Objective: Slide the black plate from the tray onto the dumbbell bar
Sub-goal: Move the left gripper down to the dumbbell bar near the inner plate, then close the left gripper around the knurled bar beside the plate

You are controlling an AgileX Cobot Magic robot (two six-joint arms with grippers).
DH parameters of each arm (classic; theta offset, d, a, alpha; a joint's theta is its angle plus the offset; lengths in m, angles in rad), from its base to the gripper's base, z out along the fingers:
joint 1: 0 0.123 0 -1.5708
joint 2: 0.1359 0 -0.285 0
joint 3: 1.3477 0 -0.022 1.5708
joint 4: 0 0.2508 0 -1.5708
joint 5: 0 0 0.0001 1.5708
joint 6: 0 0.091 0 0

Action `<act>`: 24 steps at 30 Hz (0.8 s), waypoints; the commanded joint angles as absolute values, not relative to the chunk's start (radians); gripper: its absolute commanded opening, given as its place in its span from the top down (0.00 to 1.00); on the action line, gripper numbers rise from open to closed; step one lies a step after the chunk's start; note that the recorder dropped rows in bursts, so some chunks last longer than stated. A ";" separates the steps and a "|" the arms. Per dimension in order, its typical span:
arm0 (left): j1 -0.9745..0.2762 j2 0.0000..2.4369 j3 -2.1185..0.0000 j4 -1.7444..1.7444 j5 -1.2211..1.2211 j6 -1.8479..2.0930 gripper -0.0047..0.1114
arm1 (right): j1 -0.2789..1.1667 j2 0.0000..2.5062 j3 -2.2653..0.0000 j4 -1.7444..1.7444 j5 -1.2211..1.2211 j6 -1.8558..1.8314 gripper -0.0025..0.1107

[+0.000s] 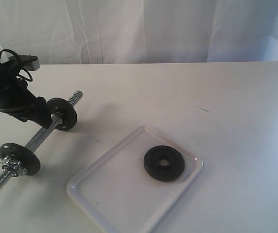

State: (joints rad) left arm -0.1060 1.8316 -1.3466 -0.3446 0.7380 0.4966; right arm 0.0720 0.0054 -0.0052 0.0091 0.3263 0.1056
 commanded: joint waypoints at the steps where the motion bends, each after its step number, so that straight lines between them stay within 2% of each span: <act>1: -0.113 1.861 -1.352 -0.351 0.729 0.493 0.28 | 0.069 0.000 0.000 0.008 0.313 0.107 0.98; 11: -0.113 1.927 -1.352 -0.381 0.716 0.497 0.28 | 0.069 0.000 0.000 0.008 0.313 0.110 0.98; 24: -0.182 1.982 -1.352 -0.329 0.668 0.494 0.28 | 0.069 0.000 0.000 0.008 0.313 0.110 0.98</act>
